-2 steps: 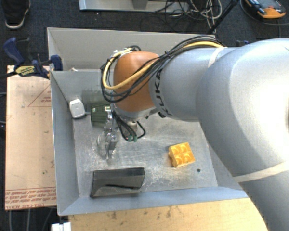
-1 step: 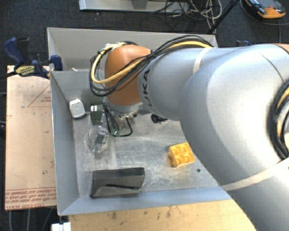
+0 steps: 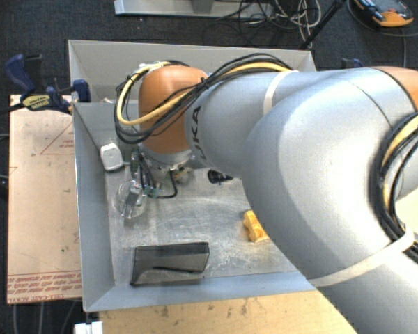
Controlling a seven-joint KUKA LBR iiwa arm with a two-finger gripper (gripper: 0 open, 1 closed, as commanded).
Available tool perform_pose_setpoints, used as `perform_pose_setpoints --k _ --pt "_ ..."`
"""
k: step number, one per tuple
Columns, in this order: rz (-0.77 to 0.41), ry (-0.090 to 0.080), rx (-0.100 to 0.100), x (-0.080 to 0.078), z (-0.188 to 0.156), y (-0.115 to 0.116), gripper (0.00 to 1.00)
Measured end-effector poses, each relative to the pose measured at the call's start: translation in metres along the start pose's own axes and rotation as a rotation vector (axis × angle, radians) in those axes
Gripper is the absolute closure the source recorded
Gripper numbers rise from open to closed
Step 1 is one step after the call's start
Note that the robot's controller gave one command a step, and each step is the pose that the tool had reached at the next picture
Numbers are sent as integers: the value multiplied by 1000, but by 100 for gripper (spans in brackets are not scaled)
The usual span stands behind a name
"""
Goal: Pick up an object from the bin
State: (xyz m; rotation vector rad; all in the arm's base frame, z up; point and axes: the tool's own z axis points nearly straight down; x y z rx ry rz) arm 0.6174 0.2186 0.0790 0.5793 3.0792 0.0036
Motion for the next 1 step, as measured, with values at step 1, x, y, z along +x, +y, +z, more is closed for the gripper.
perform_pose_setpoints --k 1 --pt "-216 7 2 -5 -195 -4 100"
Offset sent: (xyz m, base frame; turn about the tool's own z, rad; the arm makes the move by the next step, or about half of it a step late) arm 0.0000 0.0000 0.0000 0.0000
